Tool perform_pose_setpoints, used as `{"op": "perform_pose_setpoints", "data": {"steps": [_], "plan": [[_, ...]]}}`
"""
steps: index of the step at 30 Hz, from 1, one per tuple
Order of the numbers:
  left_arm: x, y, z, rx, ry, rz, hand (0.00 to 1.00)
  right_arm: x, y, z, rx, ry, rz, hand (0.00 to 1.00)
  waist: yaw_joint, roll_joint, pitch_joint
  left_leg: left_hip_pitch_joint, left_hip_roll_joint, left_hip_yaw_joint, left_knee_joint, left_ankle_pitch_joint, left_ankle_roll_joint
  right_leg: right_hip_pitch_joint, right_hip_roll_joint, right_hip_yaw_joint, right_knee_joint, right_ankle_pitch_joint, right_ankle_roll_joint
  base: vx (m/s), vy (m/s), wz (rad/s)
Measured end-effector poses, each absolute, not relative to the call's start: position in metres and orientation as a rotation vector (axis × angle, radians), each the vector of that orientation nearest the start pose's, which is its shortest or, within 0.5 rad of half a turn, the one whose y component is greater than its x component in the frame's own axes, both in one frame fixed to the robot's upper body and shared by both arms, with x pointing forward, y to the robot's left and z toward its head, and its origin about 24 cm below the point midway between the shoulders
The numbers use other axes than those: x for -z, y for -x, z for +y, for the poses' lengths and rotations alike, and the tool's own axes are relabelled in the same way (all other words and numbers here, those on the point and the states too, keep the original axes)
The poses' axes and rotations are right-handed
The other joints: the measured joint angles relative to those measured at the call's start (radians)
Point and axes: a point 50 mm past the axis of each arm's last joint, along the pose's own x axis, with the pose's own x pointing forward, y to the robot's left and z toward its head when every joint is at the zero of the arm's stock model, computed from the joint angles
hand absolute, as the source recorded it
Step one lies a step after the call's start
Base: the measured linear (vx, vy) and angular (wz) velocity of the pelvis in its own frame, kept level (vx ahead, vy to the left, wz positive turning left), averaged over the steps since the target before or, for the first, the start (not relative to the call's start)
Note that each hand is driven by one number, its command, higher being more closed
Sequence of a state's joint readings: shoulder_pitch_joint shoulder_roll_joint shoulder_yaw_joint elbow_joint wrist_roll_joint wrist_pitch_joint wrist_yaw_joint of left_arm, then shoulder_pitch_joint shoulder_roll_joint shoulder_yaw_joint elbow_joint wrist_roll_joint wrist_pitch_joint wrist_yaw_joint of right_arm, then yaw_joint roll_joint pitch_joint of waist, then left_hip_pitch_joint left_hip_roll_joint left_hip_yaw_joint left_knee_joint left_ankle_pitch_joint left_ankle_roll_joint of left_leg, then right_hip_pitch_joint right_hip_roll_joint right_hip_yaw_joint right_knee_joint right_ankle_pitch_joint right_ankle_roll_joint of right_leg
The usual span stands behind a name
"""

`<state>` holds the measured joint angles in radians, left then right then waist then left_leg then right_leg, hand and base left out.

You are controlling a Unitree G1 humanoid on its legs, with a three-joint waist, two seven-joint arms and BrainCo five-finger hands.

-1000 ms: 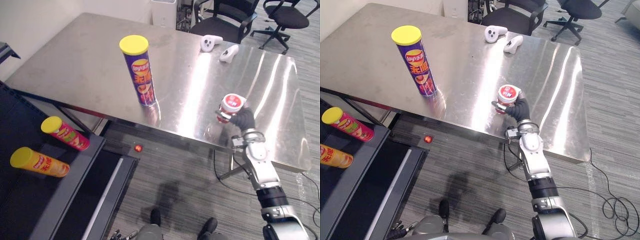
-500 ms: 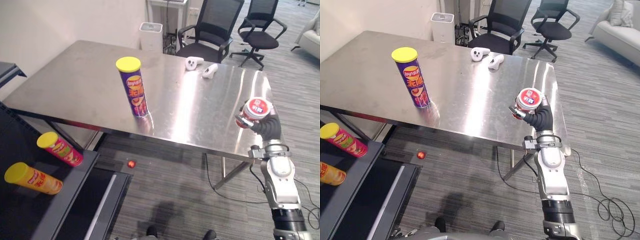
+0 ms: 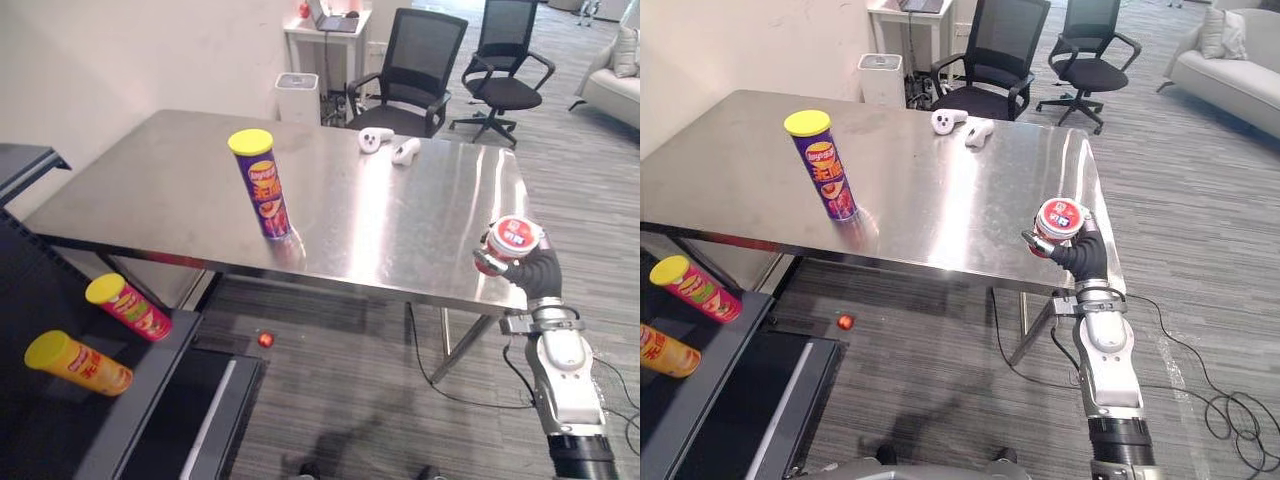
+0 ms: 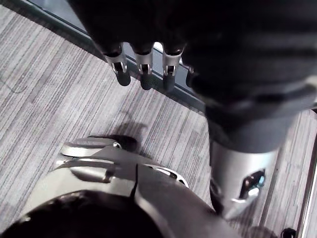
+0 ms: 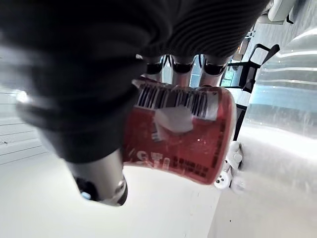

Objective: Put the gum and the chips on the shelf.

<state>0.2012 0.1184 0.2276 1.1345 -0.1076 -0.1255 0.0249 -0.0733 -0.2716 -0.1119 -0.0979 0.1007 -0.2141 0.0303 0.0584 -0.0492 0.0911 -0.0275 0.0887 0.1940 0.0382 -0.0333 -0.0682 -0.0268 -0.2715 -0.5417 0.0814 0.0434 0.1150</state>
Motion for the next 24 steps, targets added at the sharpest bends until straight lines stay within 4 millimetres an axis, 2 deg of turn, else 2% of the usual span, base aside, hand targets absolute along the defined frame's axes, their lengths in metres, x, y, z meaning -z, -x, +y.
{"op": "perform_pose_setpoints", "data": {"steps": [4, 5, 6, 7, 8, 9, 10, 11, 12, 13, 14, 15, 16, 17, 19, 20, 23, 24], "plan": [[0.167, -0.031, 0.222, -0.475, 0.152, 1.158, 0.00, -0.113, -0.271, -0.193, -0.040, 0.135, -0.384, 1.00, 0.022, 0.024, 0.011, -0.071, 0.026, -0.116, 0.031, 0.031, -0.016, 0.035, 0.039, -0.122, -0.039, -0.003, -0.012, -0.03, -0.100, 0.73], [0.168, -0.031, 0.220, -0.483, 0.168, 1.159, 0.00, -0.114, -0.273, -0.191, -0.047, 0.133, -0.387, 1.00, 0.027, 0.029, 0.010, -0.077, 0.028, -0.122, 0.020, 0.042, -0.019, 0.035, 0.039, -0.139, -0.040, -0.007, -0.017, -0.11, -0.087, 0.78], [0.168, -0.029, 0.218, -0.506, 0.195, 1.160, 0.00, -0.119, -0.279, -0.187, -0.060, 0.131, -0.401, 1.00, 0.046, 0.049, 0.020, -0.089, 0.043, -0.095, -0.016, 0.038, -0.005, 0.036, 0.053, -0.179, -0.038, -0.013, -0.027, -0.08, -0.044, 0.56], [0.169, -0.027, 0.216, -0.515, 0.205, 1.165, 0.00, -0.121, -0.279, -0.186, -0.062, 0.131, -0.408, 1.00, 0.051, 0.055, 0.019, -0.094, 0.062, -0.040, -0.018, 0.023, 0.016, 0.039, 0.058, -0.201, -0.044, -0.013, -0.028, -0.09, -0.088, 0.92], [0.169, -0.022, 0.217, -0.535, 0.211, 1.173, 0.00, -0.122, -0.280, -0.187, -0.058, 0.133, -0.412, 1.00, 0.053, 0.048, 0.016, -0.090, 0.091, 0.128, -0.038, -0.037, 0.096, 0.055, 0.055, -0.246, -0.080, -0.003, -0.042, -0.02, -0.053, 1.04], [0.169, -0.020, 0.219, -0.555, 0.217, 1.175, 0.00, -0.123, -0.280, -0.188, -0.050, 0.134, -0.418, 1.00, 0.048, 0.034, 0.012, -0.101, 0.109, 0.241, 0.007, -0.049, 0.136, 0.056, 0.043, -0.284, -0.104, -0.002, -0.053, -0.01, -0.056, 1.09], [0.169, -0.020, 0.217, -0.563, 0.227, 1.175, 0.00, -0.126, -0.281, -0.191, -0.039, 0.137, -0.428, 1.00, 0.048, 0.046, 0.012, -0.123, 0.140, 0.313, 0.094, -0.029, 0.157, 0.059, 0.042, -0.309, -0.093, -0.002, -0.055, 0.04, 0.005, 1.05], [0.171, -0.019, 0.210, -0.567, 0.248, 1.181, 0.00, -0.131, -0.282, -0.199, 0.002, 0.140, -0.443, 1.00, 0.046, 0.090, 0.012, -0.152, 0.187, 0.422, 0.210, 0.071, 0.169, 0.065, 0.045, -0.348, -0.048, -0.013, -0.053, 0.02, 0.027, 1.07], [0.171, -0.018, 0.209, -0.564, 0.248, 1.182, 0.00, -0.130, -0.282, -0.203, 0.026, 0.137, -0.440, 1.00, 0.032, 0.096, 0.013, -0.161, 0.186, 0.440, 0.210, 0.097, 0.164, 0.075, 0.040, -0.369, -0.038, -0.018, -0.054, -0.03, 0.056, 1.44], [0.170, -0.021, 0.211, -0.555, 0.239, 1.168, 0.00, -0.130, -0.280, -0.211, 0.066, 0.137, -0.438, 1.00, 0.027, 0.092, 0.012, -0.161, 0.162, 0.448, 0.145, 0.169, 0.153, 0.091, 0.045, -0.410, -0.055, -0.024, -0.061, -0.09, 0.070, 1.42], [0.168, -0.023, 0.218, -0.562, 0.221, 1.156, 0.00, -0.131, -0.279, -0.214, 0.084, 0.133, -0.443, 1.00, 0.022, 0.070, 0.008, -0.147, 0.118, 0.442, 0.056, 0.217, 0.143, 0.107, 0.050, -0.439, -0.104, -0.026, -0.062, -0.10, 0.048, 1.37], [0.168, -0.028, 0.217, -0.559, 0.227, 1.152, 0.00, -0.132, -0.278, -0.218, 0.104, 0.132, -0.451, 1.00, 0.026, 0.071, 0.013, -0.145, 0.129, 0.482, 0.100, 0.150, 0.145, 0.122, 0.063, -0.496, -0.123, -0.028, -0.059, -0.08, 0.034, 1.22], [0.170, -0.026, 0.212, -0.544, 0.237, 1.178, 0.00, -0.127, -0.274, -0.223, 0.134, 0.120, -0.433, 1.00, 0.022, 0.064, 0.018, -0.136, 0.147, 0.555, 0.213, 0.044, 0.129, 0.136, 0.053, -0.539, -0.098, -0.033, -0.063, -0.03, 0.048, 1.23], [0.171, -0.024, 0.211, -0.545, 0.237, 1.186, 0.00, -0.122, -0.269, -0.230, 0.160, 0.125, -0.413, 1.00, 0.010, 0.070, 0.017, -0.106, 0.138, 0.603, 0.210, 0.019, 0.113, 0.155, 0.049, -0.582, -0.077, -0.038, -0.057, -0.02, 0.072, 1.17], [0.171, -0.023, 0.210, -0.532, 0.229, 1.198, 0.00, -0.118, -0.260, -0.240, 0.196, 0.143, -0.394, 1.00, -0.019, 0.092, 0.008, -0.103, 0.104, 0.616, 0.120, 0.020, 0.114, 0.173, 0.057, -0.650, -0.065, -0.043, -0.048, -0.09, 0.152, 1.16], [0.171, -0.023, 0.209, -0.514, 0.210, 1.204, 0.00, -0.117, -0.254, -0.244, 0.214, 0.148, -0.394, 1.00, -0.027, 0.103, 0.002, -0.094, 0.069, 0.602, 0.028, 0.034, 0.129, 0.173, 0.060, -0.684, -0.062, -0.043, -0.039, -0.13, 0.159, 0.96], [0.171, -0.025, 0.210, -0.492, 0.187, 1.204, 0.00, -0.116, -0.244, -0.249, 0.240, 0.160, -0.395, 1.00, -0.035, 0.095, 0.001, -0.090, -0.008, 0.540, -0.138, 0.110, 0.141, 0.163, 0.055, -0.743, -0.058, -0.034, -0.028, -0.13, 0.106, 0.66], [0.171, -0.026, 0.211, -0.492, 0.182, 1.203, 0.00, -0.116, -0.244, -0.249, 0.246, 0.157, -0.394, 1.00, -0.037, 0.091, 0.004, -0.095, -0.012, 0.531, -0.140, 0.110, 0.141, 0.164, 0.052, -0.752, -0.054, -0.034, -0.028, -0.11, 0.062, 0.45]]}}
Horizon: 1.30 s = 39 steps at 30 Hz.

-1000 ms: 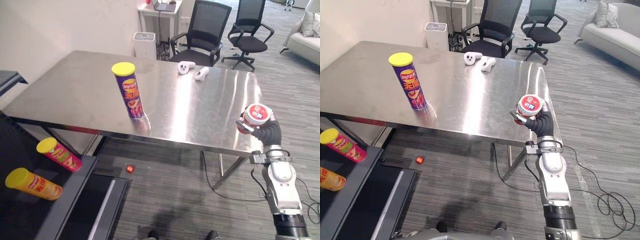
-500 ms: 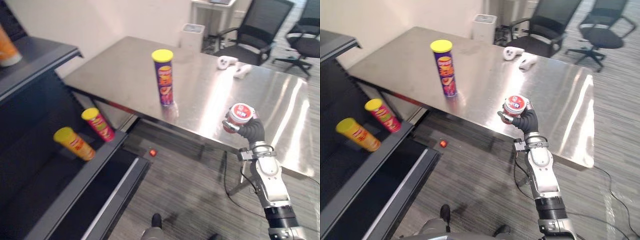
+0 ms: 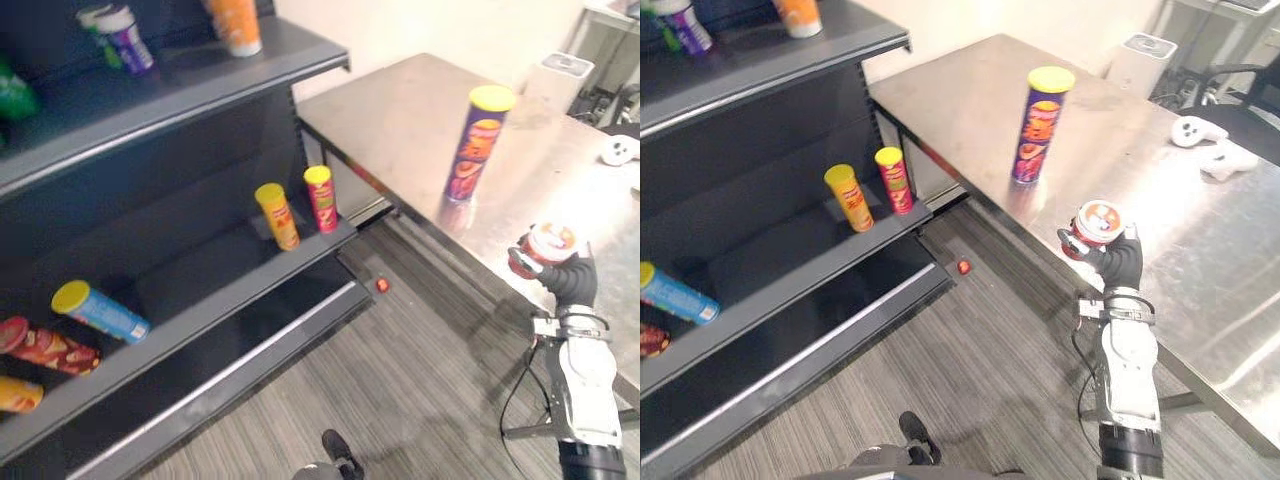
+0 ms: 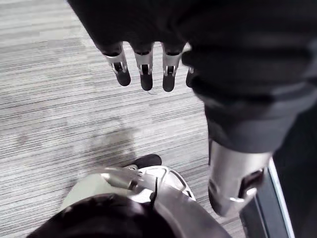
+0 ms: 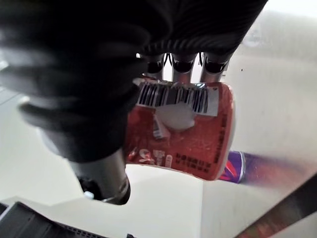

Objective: Put the gum and the chips on the shelf.

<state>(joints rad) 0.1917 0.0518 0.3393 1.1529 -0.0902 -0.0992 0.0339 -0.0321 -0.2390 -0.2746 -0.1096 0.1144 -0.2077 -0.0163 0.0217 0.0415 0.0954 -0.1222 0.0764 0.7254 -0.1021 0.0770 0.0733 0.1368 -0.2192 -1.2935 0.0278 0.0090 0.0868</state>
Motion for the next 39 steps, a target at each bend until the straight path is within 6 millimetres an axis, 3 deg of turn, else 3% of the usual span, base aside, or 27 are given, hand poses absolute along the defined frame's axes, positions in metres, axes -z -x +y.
{"op": "perform_pose_setpoints", "data": {"steps": [5, 7, 8, 9, 10, 11, 12, 13, 14, 15, 16, 17, 19, 21, 23, 28, 32, 39], "plan": [[0.171, -0.027, 0.212, -0.436, 0.131, 1.210, 0.00, -0.115, -0.246, -0.244, 0.254, 0.157, -0.395, 1.00, 0.010, -0.008, 0.002, 0.005, -0.040, -0.051, 0.000, -0.015, 0.008, 0.023, -0.063, -0.037, 0.094, -0.010, -0.011, -0.09, 0.070, 0.32], [0.170, -0.027, 0.213, -0.429, 0.122, 1.209, 0.00, -0.116, -0.248, -0.241, 0.251, 0.154, -0.398, 1.00, 0.011, -0.017, 0.008, 0.015, -0.064, -0.061, 0.000, -0.028, 0.016, 0.022, -0.153, -0.034, 0.241, -0.057, -0.032, -0.06, 0.105, 0.22], [0.170, -0.026, 0.215, -0.422, 0.110, 1.214, 0.00, -0.116, -0.249, -0.239, 0.245, 0.157, -0.397, 1.00, 0.011, -0.022, 0.014, 0.024, -0.080, -0.078, 0.000, -0.031, 0.017, 0.018, -0.207, 0.003, 0.330, -0.075, -0.059, -0.07, 0.166, 0.46], [0.169, -0.029, 0.217, -0.403, 0.086, 1.206, 0.00, -0.114, -0.250, -0.237, 0.237, 0.159, -0.389, 1.00, 0.003, -0.030, 0.021, 0.034, -0.099, -0.117, 0.000, -0.033, 0.020, -0.054, -0.286, 0.208, 0.513, -0.096, -0.161, -0.07, 0.147, 0.63], [0.169, -0.033, 0.217, -0.388, 0.078, 1.196, 0.00, -0.113, -0.250, -0.237, 0.238, 0.158, -0.383, 1.00, -0.001, -0.029, 0.027, 0.033, -0.100, -0.146, 0.000, -0.030, 0.016, -0.097, -0.271, 0.338, 0.561, -0.121, -0.155, -0.12, 0.116, 1.02], [0.167, -0.042, 0.220, -0.377, 0.059, 1.169, 0.00, -0.113, -0.250, -0.238, 0.241, 0.159, -0.377, 1.00, -0.010, -0.012, 0.044, 0.022, -0.088, -0.238, -0.003, -0.024, -0.015, -0.170, -0.152, 0.592, 0.562, -0.171, -0.109, -0.12, 0.017, 1.04], [0.167, -0.049, 0.220, -0.371, 0.056, 1.153, 0.00, -0.112, -0.250, -0.238, 0.242, 0.156, -0.373, 1.00, -0.024, -0.007, 0.051, 0.017, -0.082, -0.259, -0.003, -0.074, -0.076, -0.197, -0.076, 0.701, 0.531, -0.185, -0.102, -0.11, 0.035, 1.50], [0.164, -0.057, 0.231, -0.394, 0.050, 1.128, 0.00, -0.107, -0.248, -0.234, 0.242, 0.127, -0.358, 1.00, -0.047, -0.109, 0.048, -0.001, -0.129, -0.219, 0.130, -0.188, -0.075, -0.256, -0.068, 0.885, 0.452, -0.195, -0.094, -0.07, 0.008, 1.40], [0.158, -0.059, 0.251, -0.431, 0.008, 1.110, 0.00, -0.110, -0.244, -0.230, 0.245, 0.112, -0.379, 1.00, -0.041, -0.137, 0.063, -0.054, -0.044, -0.282, 0.507, -0.277, 0.056, -0.275, -0.062, 1.006, 0.433, -0.199, -0.038, -0.07, 0.012, 1.22], [0.159, -0.054, 0.251, -0.433, 0.002, 1.124, 0.00, -0.117, -0.239, -0.233, 0.245, 0.137, -0.407, 1.00, -0.036, -0.088, 0.060, -0.023, 0.012, -0.377, 0.461, -0.344, -0.016, -0.272, -0.003, 1.038, 0.411, -0.201, -0.041, -0.17, 0.140, 1.15], [0.157, -0.060, 0.255, -0.432, -0.016, 1.104, 0.00, -0.113, -0.234, -0.233, 0.256, 0.130, -0.396, 1.00, -0.042, -0.130, 0.082, -0.011, -0.046, -0.423, 0.446, -0.321, -0.030, -0.271, -0.017, 1.151, 0.389, -0.221, -0.017, -0.15, 0.188, 1.17], [0.157, -0.061, 0.252, -0.423, -0.013, 1.102, 0.00, -0.109, -0.231, -0.236, 0.265, 0.132, -0.375, 1.00, -0.044, -0.129, 0.077, -0.007, -0.066, -0.456, 0.380, -0.281, -0.035, -0.271, -0.014, 1.176, 0.331, -0.200, 0.008, -0.11, 0.193, 1.19], [0.159, -0.058, 0.247, -0.420, 0.005, 1.117, 0.00, -0.107, -0.230, -0.236, 0.268, 0.129, -0.370, 1.00, -0.041, -0.132, 0.075, 0.006, -0.084, -0.495, 0.304, -0.239, -0.045, -0.238, -0.015, 1.144, 0.213, -0.159, 0.047, 0.05, -0.019, 0.89], [0.161, -0.055, 0.241, -0.417, 0.024, 1.126, 0.00, -0.107, -0.231, -0.234, 0.259, 0.128, -0.370, 1.00, -0.027, -0.146, 0.067, 0.007, -0.087, -0.509, 0.270, -0.210, -0.054, -0.199, -0.011, 1.110, 0.116, -0.092, 0.041, 0.10, -0.109, 0.65], [0.161, -0.052, 0.242, -0.438, 0.047, 1.126, 0.00, -0.107, -0.234, -0.229, 0.222, 0.125, -0.369, 1.00, -0.013, -0.132, 0.067, 0.005, -0.082, -0.567, 0.224, -0.163, -0.073, -0.164, 0.014, 1.056, 0.051, -0.050, 0.053, 0.09, -0.116, 0.58], [0.164, -0.051, 0.233, -0.436, 0.085, 1.129, 0.00, -0.105, -0.240, -0.228, 0.192, 0.128, -0.356, 1.00, -0.009, -0.103, 0.061, 0.034, -0.056, -0.635, 0.084, -0.052, -0.086, -0.142, 0.059, 0.962, 0.014, -0.046, 0.040, 0.10, -0.151, 0.49], [0.163, -0.052, 0.231, -0.437, 0.097, 1.117, 0.00, -0.102, -0.241, -0.230, 0.190, 0.119, -0.342, 1.00, -0.001, -0.094, 0.058, 0.088, -0.040, -0.652, 0.025, -0.029, -0.104, -0.107, 0.077, 0.947, 0.010, -0.047, 0.040, 0.05, -0.063, 0.09], [0.162, -0.058, 0.230, -0.421, 0.094, 1.092, 0.00, -0.094, -0.243, -0.224, 0.163, 0.109, -0.309, 1.00, -0.016, -0.087, 0.054, 0.099, -0.060, -0.647, 0.001, -0.016, -0.096, -0.103, 0.060, 0.948, 0.006, -0.048, 0.040, -0.03, 0.028, 0.00]]}}
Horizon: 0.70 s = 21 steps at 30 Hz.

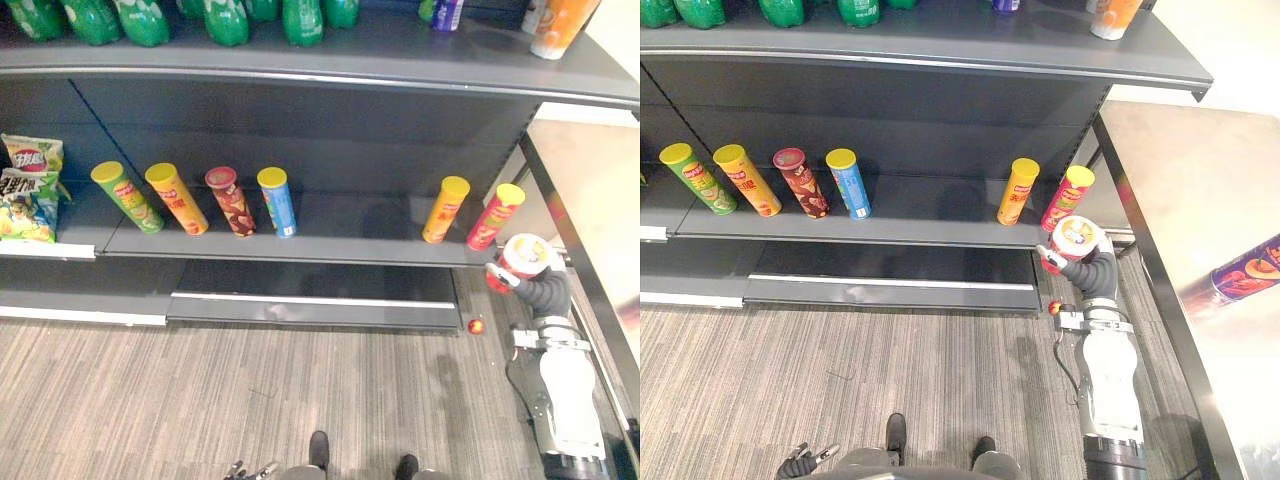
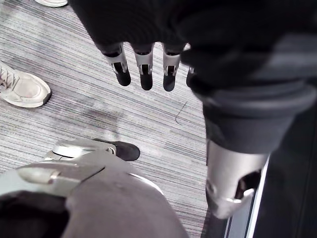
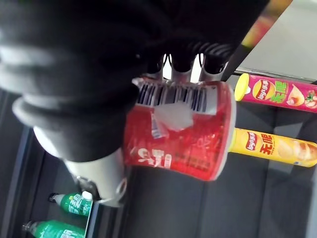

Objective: Put the gum and the chips on the shelf.

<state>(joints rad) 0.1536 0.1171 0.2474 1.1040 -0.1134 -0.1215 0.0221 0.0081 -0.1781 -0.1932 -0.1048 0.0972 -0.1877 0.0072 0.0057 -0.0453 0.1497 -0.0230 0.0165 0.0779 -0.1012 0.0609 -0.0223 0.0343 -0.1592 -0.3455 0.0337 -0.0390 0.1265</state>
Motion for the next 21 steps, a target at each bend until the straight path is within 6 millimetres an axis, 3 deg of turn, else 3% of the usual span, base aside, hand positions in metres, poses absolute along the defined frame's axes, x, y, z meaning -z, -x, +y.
{"op": "perform_pose_setpoints", "data": {"steps": [13, 21], "plan": [[0.163, -0.056, 0.225, -0.391, 0.086, 1.103, 0.00, -0.071, -0.243, -0.227, 0.185, 0.101, -0.211, 1.00, -0.002, 0.021, -0.021, 0.007, 0.002, 0.052, -0.003, -0.003, -0.002, -0.009, 0.003, 0.042, -0.017, 0.000, -0.001, -0.03, 0.014, -0.11], [0.162, -0.059, 0.225, -0.366, 0.064, 1.100, 0.00, -0.068, -0.257, -0.213, 0.136, 0.094, -0.195, 1.00, 0.002, 0.021, -0.021, 0.007, 0.003, 0.049, -0.002, -0.001, 0.000, -0.010, 0.003, 0.038, -0.014, 0.003, -0.004, 0.05, -0.003, 0.01]]}}
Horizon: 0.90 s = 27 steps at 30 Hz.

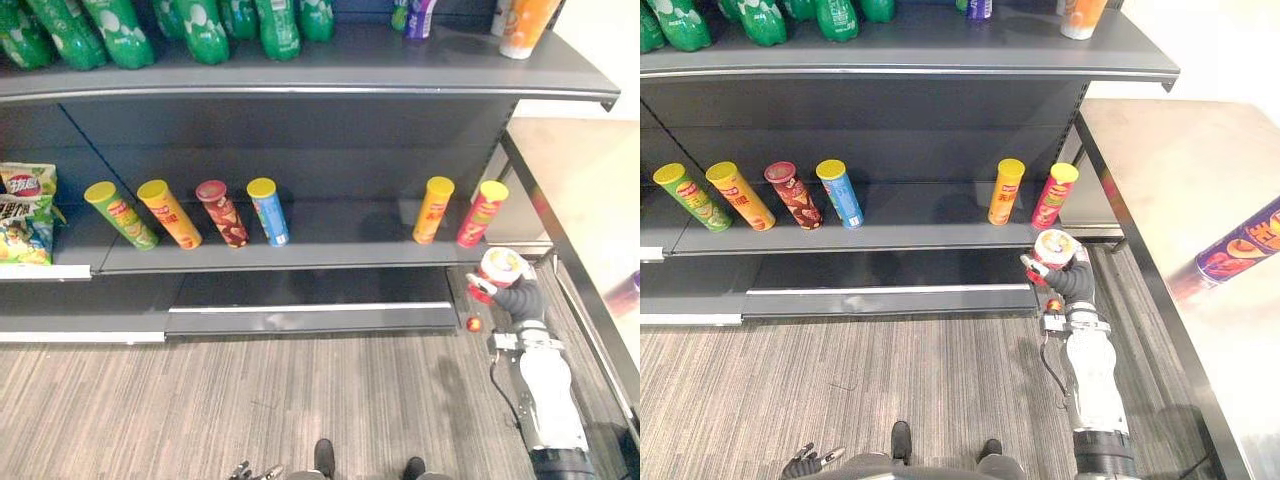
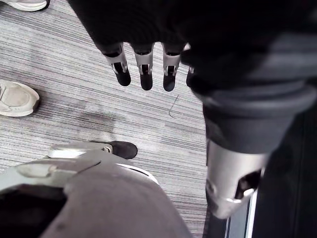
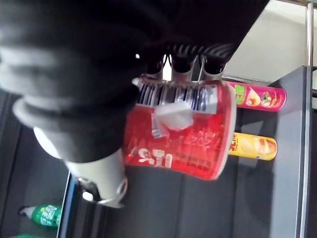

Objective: Put the gum and the chips on the shelf.

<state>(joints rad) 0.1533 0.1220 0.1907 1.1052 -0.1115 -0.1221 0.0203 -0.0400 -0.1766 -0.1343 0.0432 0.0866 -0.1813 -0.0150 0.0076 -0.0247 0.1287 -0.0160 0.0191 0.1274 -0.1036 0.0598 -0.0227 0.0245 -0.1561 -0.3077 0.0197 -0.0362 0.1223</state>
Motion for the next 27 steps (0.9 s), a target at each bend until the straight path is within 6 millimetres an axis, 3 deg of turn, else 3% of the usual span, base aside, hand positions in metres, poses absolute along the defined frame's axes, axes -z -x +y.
{"op": "perform_pose_setpoints", "data": {"steps": [6, 8, 10, 13, 14, 15, 17, 19, 20, 21, 23, 27], "plan": [[0.162, -0.059, 0.226, -0.379, 0.061, 1.103, 0.00, -0.074, -0.265, -0.202, 0.092, 0.089, -0.219, 1.00, 0.002, 0.001, 0.000, 0.003, 0.008, 0.003, 0.009, -0.010, -0.011, -0.015, 0.000, 0.002, 0.044, -0.022, -0.013, 0.00, 0.000, 0.00], [0.163, -0.057, 0.226, -0.388, 0.064, 1.109, 0.00, -0.078, -0.265, -0.198, 0.077, 0.088, -0.235, 1.00, 0.012, 0.006, 0.008, -0.093, 0.032, 0.002, 0.219, -0.108, -0.008, -0.020, 0.009, 0.000, 0.058, -0.035, -0.025, -0.02, -0.017, -0.07], [0.164, -0.056, 0.225, -0.388, 0.068, 1.120, 0.00, -0.087, -0.265, -0.191, 0.054, 0.088, -0.274, 1.00, 0.018, 0.037, 0.027, -0.161, 0.080, 0.002, 0.416, -0.190, -0.023, 0.002, 0.040, -0.004, 0.058, -0.060, -0.039, -0.05, -0.047, 0.01], [0.163, -0.059, 0.225, -0.395, 0.073, 1.109, 0.00, -0.093, -0.264, -0.187, 0.039, 0.087, -0.299, 1.00, 0.026, 0.037, 0.047, -0.223, 0.106, -0.006, 0.587, -0.184, -0.043, 0.038, 0.046, -0.018, 0.063, -0.080, -0.046, -0.06, -0.022, 0.20], [0.163, -0.060, 0.224, -0.396, 0.080, 1.107, 0.00, -0.098, -0.263, -0.184, 0.030, 0.086, -0.323, 1.00, 0.030, 0.019, 0.055, -0.233, 0.097, -0.001, 0.592, -0.184, -0.047, 0.049, 0.028, -0.019, 0.058, -0.080, -0.050, 0.02, 0.026, 0.09], [0.163, -0.059, 0.225, -0.408, 0.085, 1.105, 0.00, -0.102, -0.263, -0.182, 0.022, 0.082, -0.343, 1.00, 0.025, 0.019, 0.055, -0.244, 0.103, 0.005, 0.589, -0.207, -0.027, 0.046, 0.015, -0.019, 0.054, -0.077, -0.053, 0.05, 0.059, 0.11], [0.163, -0.055, 0.227, -0.424, 0.091, 1.113, 0.00, -0.103, -0.263, -0.181, 0.026, 0.077, -0.348, 1.00, 0.022, 0.013, 0.058, -0.250, 0.114, 0.002, 0.550, -0.213, -0.027, 0.041, -0.004, -0.013, 0.051, -0.078, -0.051, 0.06, 0.117, 0.00], [0.163, -0.053, 0.228, -0.436, 0.092, 1.117, 0.00, -0.104, -0.263, -0.181, 0.037, 0.069, -0.353, 1.00, 0.024, 0.006, 0.053, -0.248, 0.129, -0.041, 0.388, -0.167, -0.057, 0.017, -0.038, 0.016, 0.043, -0.074, -0.042, 0.12, 0.227, -0.27], [0.165, -0.045, 0.225, -0.440, 0.098, 1.137, 0.00, -0.107, -0.263, -0.181, 0.039, 0.075, -0.367, 1.00, 0.025, 0.030, 0.046, -0.214, 0.157, -0.076, 0.286, -0.127, -0.095, 0.014, -0.035, 0.038, 0.024, -0.059, 0.002, 0.18, 0.287, -0.56], [0.166, -0.041, 0.224, -0.454, 0.107, 1.150, 0.00, -0.108, -0.264, -0.179, 0.039, 0.063, -0.369, 1.00, 0.025, 0.026, 0.049, -0.196, 0.154, -0.049, 0.277, -0.079, -0.117, 0.023, -0.051, 0.061, 0.008, -0.051, 0.027, 0.20, 0.300, -0.63], [0.165, -0.040, 0.231, -0.475, 0.088, 1.146, 0.00, -0.108, -0.264, -0.174, 0.030, 0.043, -0.370, 1.00, 0.027, -0.025, 0.044, -0.192, 0.116, 0.000, 0.322, -0.131, -0.094, 0.021, -0.102, 0.079, 0.001, -0.012, 0.043, 0.23, 0.258, -0.48], [0.163, -0.048, 0.233, -0.460, 0.061, 1.133, 0.00, -0.111, -0.264, -0.178, 0.043, 0.058, -0.384, 1.00, 0.024, -0.035, 0.032, -0.164, 0.090, 0.085, 0.384, -0.199, -0.035, -0.019, -0.147, 0.146, 0.060, 0.070, 0.034, 0.23, 0.311, -0.61]]}}
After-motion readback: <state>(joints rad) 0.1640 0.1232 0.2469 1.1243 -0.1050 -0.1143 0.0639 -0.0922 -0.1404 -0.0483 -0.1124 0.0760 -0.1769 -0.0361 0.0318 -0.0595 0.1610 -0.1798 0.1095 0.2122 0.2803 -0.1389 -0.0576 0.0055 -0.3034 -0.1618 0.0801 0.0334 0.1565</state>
